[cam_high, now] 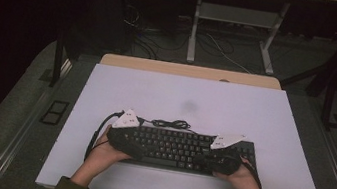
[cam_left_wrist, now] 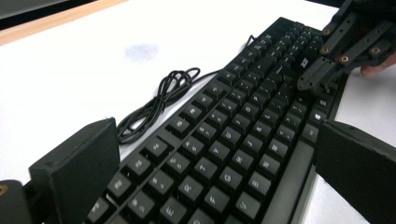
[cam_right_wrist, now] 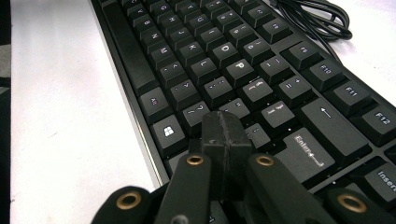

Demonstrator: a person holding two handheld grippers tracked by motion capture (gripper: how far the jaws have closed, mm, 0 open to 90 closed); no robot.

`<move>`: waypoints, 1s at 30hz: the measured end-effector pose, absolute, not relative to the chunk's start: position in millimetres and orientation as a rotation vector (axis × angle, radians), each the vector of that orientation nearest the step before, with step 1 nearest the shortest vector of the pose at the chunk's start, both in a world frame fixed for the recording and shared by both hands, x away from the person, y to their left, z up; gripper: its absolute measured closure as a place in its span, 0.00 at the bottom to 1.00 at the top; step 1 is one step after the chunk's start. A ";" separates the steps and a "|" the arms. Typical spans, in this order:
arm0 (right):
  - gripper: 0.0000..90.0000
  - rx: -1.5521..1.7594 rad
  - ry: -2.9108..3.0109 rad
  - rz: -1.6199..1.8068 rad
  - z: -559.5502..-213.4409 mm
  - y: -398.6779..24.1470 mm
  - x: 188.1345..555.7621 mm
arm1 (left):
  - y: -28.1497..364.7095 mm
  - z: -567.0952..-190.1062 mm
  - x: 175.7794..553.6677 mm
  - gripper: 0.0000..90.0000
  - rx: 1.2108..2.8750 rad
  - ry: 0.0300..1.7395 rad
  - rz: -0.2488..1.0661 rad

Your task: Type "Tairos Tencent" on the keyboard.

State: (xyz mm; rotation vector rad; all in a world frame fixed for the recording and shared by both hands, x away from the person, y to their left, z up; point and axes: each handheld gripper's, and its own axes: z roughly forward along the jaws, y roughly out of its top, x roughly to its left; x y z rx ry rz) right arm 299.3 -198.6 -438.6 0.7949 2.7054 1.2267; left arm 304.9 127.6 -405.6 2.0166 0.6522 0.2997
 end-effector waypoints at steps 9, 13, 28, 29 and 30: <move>0.99 0.800 2.708 1.231 -438.6 -198.9 299.6 | 118.5 -411.2 308.5 0.09 2.031 0.640 0.299; 0.99 0.800 2.707 1.231 -438.6 -198.8 299.5 | 118.3 -415.8 310.0 0.16 2.042 0.652 0.289; 0.99 0.804 2.707 1.236 -438.9 -199.2 299.6 | 112.9 -420.3 315.2 0.71 2.112 0.666 0.254; 0.99 0.804 2.707 1.236 -438.9 -199.2 299.6 | 112.4 -420.6 315.9 0.71 2.112 0.667 0.248; 0.99 0.805 2.708 1.236 -438.8 -199.2 299.6 | 111.8 -420.6 316.4 0.76 2.120 0.672 0.246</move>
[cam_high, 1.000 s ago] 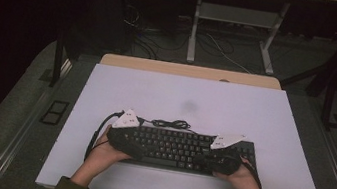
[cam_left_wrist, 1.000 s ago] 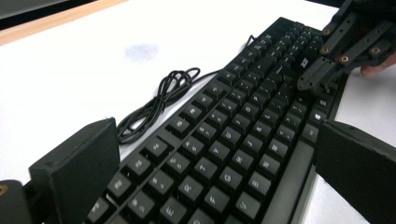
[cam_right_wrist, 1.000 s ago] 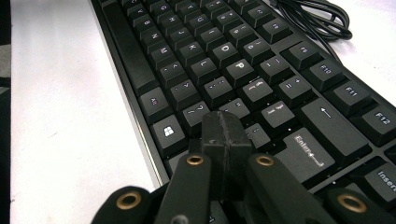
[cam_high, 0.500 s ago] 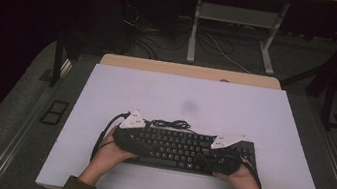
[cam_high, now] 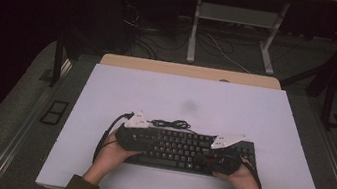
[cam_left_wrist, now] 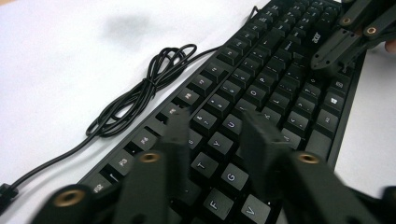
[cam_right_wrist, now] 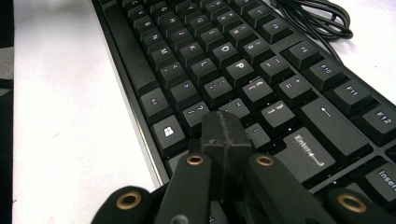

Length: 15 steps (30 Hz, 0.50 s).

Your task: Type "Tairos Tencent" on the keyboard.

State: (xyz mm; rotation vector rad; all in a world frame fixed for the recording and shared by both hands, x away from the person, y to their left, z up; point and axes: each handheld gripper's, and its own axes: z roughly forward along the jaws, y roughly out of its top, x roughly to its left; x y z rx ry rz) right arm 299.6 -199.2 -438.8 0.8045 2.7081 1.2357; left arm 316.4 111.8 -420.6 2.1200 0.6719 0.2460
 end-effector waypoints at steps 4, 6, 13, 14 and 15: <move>0.99 0.809 2.710 1.238 -438.9 -199.5 299.7 | 110.9 -421.3 319.0 0.93 2.139 0.699 0.225; 0.99 0.809 2.709 1.238 -439.0 -199.5 299.6 | 110.5 -422.6 319.7 0.98 2.134 0.717 0.208; 0.99 0.809 2.709 1.238 -439.0 -199.5 299.5 | 110.7 -427.7 322.5 0.99 2.177 0.714 0.201; 0.99 0.809 2.709 1.238 -439.0 -199.5 299.5 | 110.2 -428.5 322.7 0.99 2.178 0.719 0.201; 0.99 0.809 2.709 1.239 -439.0 -199.5 299.6 | 109.7 -429.1 323.0 0.99 2.181 0.721 0.200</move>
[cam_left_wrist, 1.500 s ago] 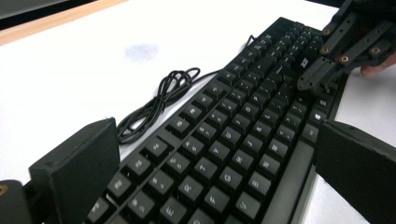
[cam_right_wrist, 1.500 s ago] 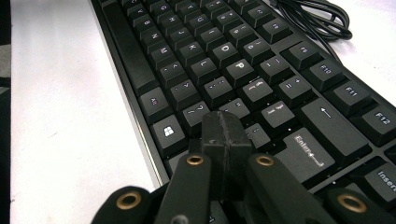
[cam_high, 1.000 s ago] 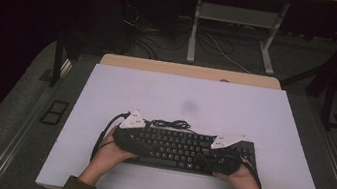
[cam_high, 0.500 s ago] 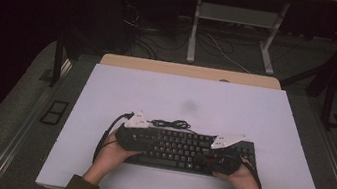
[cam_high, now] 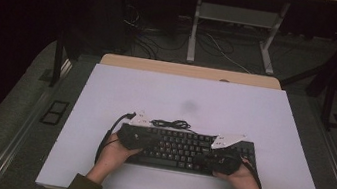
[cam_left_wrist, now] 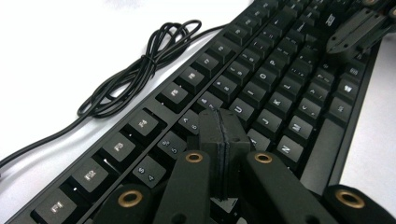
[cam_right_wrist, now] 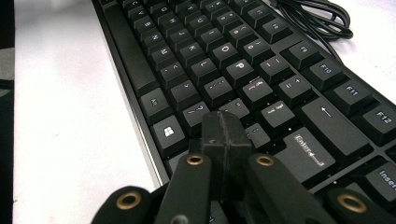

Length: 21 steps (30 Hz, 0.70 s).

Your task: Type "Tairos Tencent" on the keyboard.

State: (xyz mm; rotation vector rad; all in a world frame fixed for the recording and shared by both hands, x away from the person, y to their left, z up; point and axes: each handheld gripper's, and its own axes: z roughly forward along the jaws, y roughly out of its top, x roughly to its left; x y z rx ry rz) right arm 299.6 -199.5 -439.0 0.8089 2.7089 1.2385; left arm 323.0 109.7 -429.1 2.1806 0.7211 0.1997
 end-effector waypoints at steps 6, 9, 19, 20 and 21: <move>0.99 0.809 2.708 1.239 -439.0 -199.5 299.5 | 109.3 -430.7 324.4 0.99 2.196 0.721 0.210; 0.99 0.808 2.708 1.239 -439.0 -199.5 299.5 | 109.1 -431.6 324.7 0.99 2.199 0.723 0.206; 0.99 0.808 2.707 1.238 -439.0 -199.4 299.4 | 107.1 -434.5 324.5 0.99 2.205 0.722 0.204; 0.99 0.808 2.708 1.238 -439.0 -199.4 299.4 | 107.0 -434.4 324.7 0.99 2.206 0.721 0.201; 0.99 0.808 2.708 1.238 -439.0 -199.4 299.4 | 106.6 -434.2 324.3 0.99 2.208 0.719 0.204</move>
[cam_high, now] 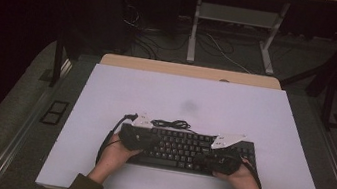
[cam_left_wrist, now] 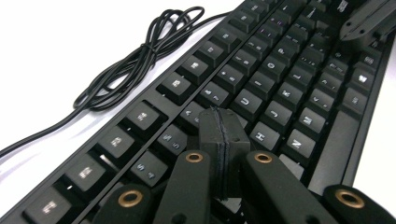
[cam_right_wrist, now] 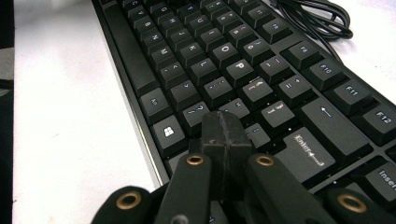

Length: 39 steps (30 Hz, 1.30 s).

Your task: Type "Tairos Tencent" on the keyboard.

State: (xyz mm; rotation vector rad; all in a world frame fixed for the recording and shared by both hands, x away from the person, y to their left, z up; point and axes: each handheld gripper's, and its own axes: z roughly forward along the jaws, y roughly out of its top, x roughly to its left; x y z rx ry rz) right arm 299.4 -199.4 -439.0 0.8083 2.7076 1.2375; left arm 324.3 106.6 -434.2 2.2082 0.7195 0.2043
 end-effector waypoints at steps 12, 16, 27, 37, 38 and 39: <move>0.99 0.807 2.707 1.238 -439.0 -199.5 299.5 | 108.5 -429.8 323.2 0.99 2.182 0.721 0.201; 0.99 0.807 2.706 1.240 -439.0 -199.5 299.4 | 110.4 -427.6 322.6 0.96 2.164 0.720 0.196; 0.99 0.820 2.660 1.325 -432.1 -204.2 299.8 | 117.0 -423.0 317.4 0.73 2.114 0.729 0.182; 0.77 0.867 2.610 1.414 -428.8 -208.8 301.2 | 124.0 -421.6 311.6 0.53 2.092 0.703 0.168; 0.74 0.866 2.606 1.419 -428.9 -209.0 301.3 | 124.8 -421.4 311.1 0.51 2.093 0.699 0.170; 0.70 0.867 2.601 1.424 -428.9 -209.1 301.2 | 125.6 -421.3 310.4 0.50 2.091 0.698 0.172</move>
